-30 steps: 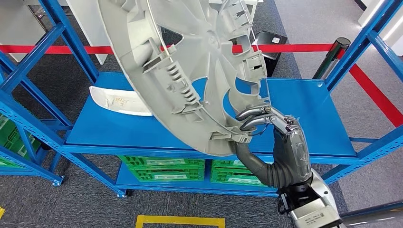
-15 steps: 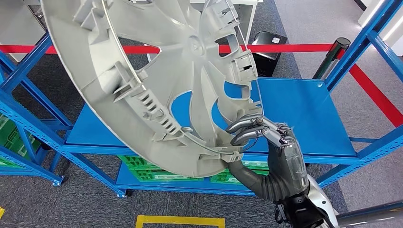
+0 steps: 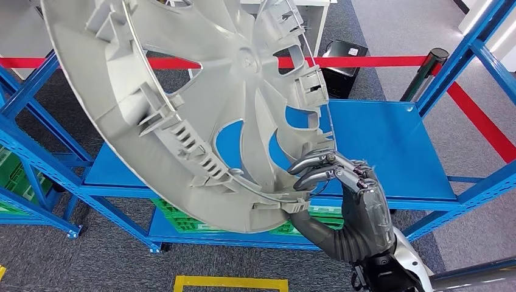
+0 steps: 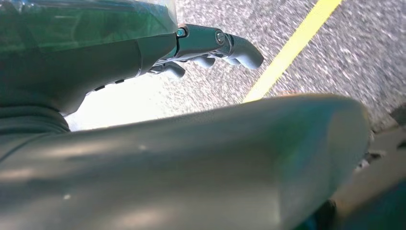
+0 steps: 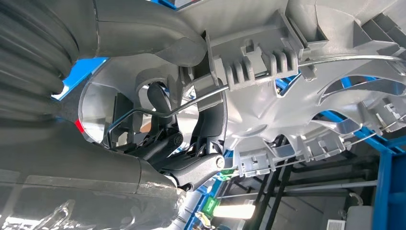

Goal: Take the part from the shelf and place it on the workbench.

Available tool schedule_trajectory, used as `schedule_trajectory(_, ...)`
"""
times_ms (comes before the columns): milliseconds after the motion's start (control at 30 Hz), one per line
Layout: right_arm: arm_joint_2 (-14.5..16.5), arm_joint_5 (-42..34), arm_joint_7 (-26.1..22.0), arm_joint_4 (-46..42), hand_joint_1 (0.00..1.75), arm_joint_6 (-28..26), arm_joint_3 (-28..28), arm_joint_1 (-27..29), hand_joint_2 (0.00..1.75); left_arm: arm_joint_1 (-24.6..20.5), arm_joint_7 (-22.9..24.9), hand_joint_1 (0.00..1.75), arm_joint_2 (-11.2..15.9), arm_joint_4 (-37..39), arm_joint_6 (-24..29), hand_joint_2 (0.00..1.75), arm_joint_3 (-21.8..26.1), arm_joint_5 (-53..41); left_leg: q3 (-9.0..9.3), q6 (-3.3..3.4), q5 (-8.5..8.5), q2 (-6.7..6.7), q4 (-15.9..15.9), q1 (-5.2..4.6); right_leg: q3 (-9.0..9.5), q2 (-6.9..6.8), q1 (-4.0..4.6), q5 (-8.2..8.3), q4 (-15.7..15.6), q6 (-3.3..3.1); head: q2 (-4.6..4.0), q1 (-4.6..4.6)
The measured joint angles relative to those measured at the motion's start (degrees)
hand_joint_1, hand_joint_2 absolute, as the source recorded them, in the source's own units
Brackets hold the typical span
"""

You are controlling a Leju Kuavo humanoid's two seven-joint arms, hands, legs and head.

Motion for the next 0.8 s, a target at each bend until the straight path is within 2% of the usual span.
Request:
schedule_trajectory(433, -0.2, 0.4, 1.0, -0.2, 1.75, -0.8, 0.0, 0.7, 1.75, 0.0, -1.0, 0.00, 0.4, 0.0, -1.8, 1.75, 0.3, 1.7, 0.00, 0.02, -0.13, 0.00, 0.1, -0.14, 0.01, 0.00, -0.11, 0.01, -0.1, 0.08, 0.00, 0.00)
schedule_trajectory(567, -0.2, 1.0, 1.2, -0.2, 1.75, -1.2, 0.1, 0.9, 1.75, 0.0, -1.5, 0.00, 0.7, 0.0, -2.0, 1.75, 0.9, 2.4, -0.01, 0.27, -0.35, -0.01, 0.2, -0.35, 0.05, 0.01, -0.31, -0.09, -0.1, 0.30, 0.00, -0.01)
schedule_trajectory(667, -0.2, 1.5, 1.5, -0.3, 1.75, -1.3, 0.1, 0.9, 1.75, 0.0, -1.5, 0.00, 0.8, 0.0, -2.0, 1.75, 1.3, 2.4, 0.07, 0.68, -0.23, 0.01, 0.0, -0.30, 0.16, 0.04, -0.43, -0.25, 0.0, 0.72, 0.00, -0.03)
schedule_trajectory(700, -0.3, 1.7, 1.6, -0.4, 1.75, -1.4, 0.1, 0.9, 1.75, 0.0, -1.5, 0.00, 0.8, 0.0, -2.0, 1.75, 1.3, 2.4, 0.11, 0.82, -0.08, 0.03, -0.2, -0.13, 0.01, 0.08, -0.43, -0.76, 0.5, 0.92, 0.00, -0.01)
schedule_trajectory(733, -0.3, 2.0, 1.7, -0.4, 1.75, -1.4, 0.1, 0.9, 1.75, -0.1, -1.5, 0.00, 0.8, 0.0, -2.0, 1.75, 1.3, 2.4, 0.13, 0.93, 0.03, 0.06, -0.4, 0.08, -0.59, 0.13, -0.44, -1.95, 2.0, 1.09, 0.00, 0.09)
schedule_trajectory(800, -0.5, 2.3, 1.8, -0.5, 1.75, -1.5, 0.1, 1.1, 1.75, -0.1, -1.5, 0.00, 0.8, 0.0, -2.0, 1.75, 1.4, 2.5, 0.02, 1.06, 0.15, 0.08, -0.5, 0.29, -3.40, 0.19, -0.61, -5.78, 8.3, 1.43, 0.00, 0.31)
